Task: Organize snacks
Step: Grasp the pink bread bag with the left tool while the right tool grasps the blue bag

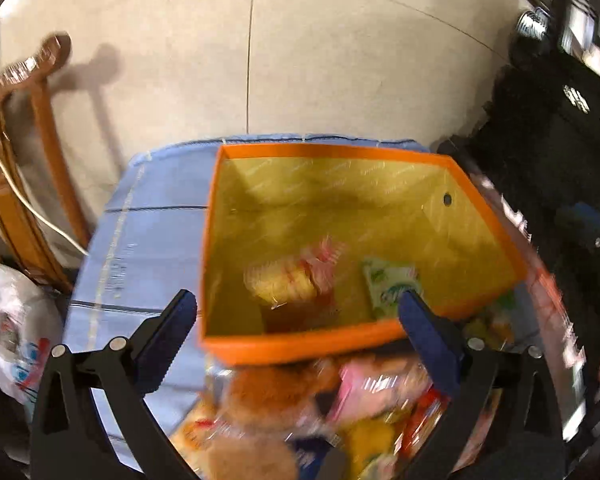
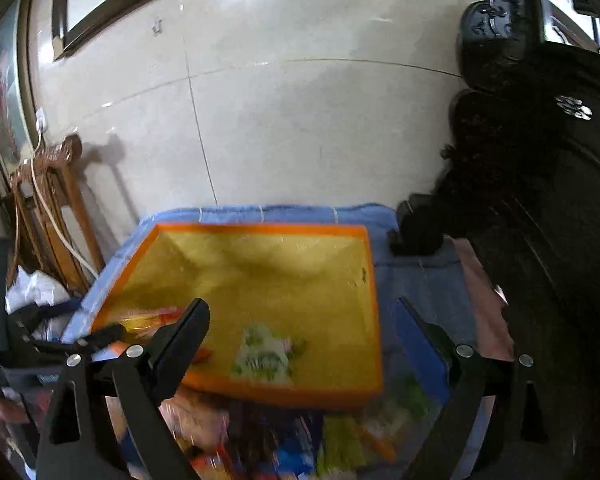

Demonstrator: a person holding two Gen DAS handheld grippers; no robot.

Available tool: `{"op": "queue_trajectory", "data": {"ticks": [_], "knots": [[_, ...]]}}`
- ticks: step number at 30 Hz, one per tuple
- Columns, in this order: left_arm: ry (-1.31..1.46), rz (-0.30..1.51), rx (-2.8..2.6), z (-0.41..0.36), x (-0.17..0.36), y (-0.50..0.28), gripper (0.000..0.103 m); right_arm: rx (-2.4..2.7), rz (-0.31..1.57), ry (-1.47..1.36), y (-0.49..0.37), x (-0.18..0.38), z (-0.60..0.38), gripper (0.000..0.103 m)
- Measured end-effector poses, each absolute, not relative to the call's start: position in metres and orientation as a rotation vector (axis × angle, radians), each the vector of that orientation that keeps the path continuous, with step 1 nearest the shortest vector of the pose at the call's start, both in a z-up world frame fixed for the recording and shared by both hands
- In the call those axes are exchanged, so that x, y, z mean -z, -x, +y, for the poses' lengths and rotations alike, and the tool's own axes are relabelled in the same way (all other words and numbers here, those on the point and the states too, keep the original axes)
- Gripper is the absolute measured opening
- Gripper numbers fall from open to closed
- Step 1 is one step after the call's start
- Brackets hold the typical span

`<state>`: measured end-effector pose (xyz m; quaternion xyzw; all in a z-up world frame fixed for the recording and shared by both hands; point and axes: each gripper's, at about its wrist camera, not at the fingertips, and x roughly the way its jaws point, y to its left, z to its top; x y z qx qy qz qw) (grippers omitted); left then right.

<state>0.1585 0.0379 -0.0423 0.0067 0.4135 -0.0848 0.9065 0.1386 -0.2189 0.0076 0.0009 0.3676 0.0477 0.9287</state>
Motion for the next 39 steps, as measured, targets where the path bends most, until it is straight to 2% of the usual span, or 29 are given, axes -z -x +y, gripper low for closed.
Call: {"op": "queue_trajectory", "data": {"ticks": [8, 12, 16, 22, 24, 25, 26, 27, 29, 30, 33, 39], "knots": [[-0.185, 0.807, 0.316, -0.001, 0.072, -0.089, 0.099, -0.113, 0.936, -0.069, -0.105, 0.071, -0.211, 0.093], [-0.248, 0.778, 0.316, -0.02, 0.095, -0.096, 0.099, -0.124, 0.977, -0.104, -0.122, 0.102, -0.202, 0.093], [-0.189, 0.793, 0.354, -0.024, 0.111, -0.117, 0.099, -0.146, 1.015, -0.144, -0.14, 0.124, -0.198, 0.093], [-0.161, 0.923, 0.42, -0.028, 0.141, -0.147, 0.099, -0.173, 1.063, -0.185, -0.154, 0.147, -0.199, 0.096], [-0.162, 0.949, 0.446, -0.034, 0.144, -0.152, 0.099, -0.174, 1.088, -0.211, -0.155, 0.151, -0.199, 0.093], [-0.172, 0.942, 0.443, -0.036, 0.145, -0.152, 0.099, -0.177, 1.099, -0.22, -0.154, 0.151, -0.199, 0.078], [-0.196, 0.931, 0.43, -0.04, 0.146, -0.152, 0.095, -0.173, 1.106, -0.22, -0.155, 0.151, -0.198, 0.069], [-0.217, 0.932, 0.449, -0.047, 0.147, -0.151, 0.085, -0.163, 1.117, -0.221, -0.154, 0.151, -0.196, 0.066], [-0.239, 0.928, 0.448, -0.051, 0.145, -0.147, 0.076, -0.154, 1.134, -0.231, -0.152, 0.148, -0.195, 0.06], [-0.231, 0.932, 0.459, -0.05, 0.145, -0.146, 0.068, -0.152, 1.136, -0.239, -0.151, 0.145, -0.194, 0.059], [-0.135, 0.984, 0.48, -0.037, 0.144, -0.144, 0.055, -0.133, 1.129, -0.226, -0.142, 0.132, -0.19, 0.056], [-0.1, 0.971, 0.455, -0.027, 0.136, -0.125, 0.052, -0.129, 1.078, -0.251, -0.115, 0.103, -0.196, 0.055]]}}
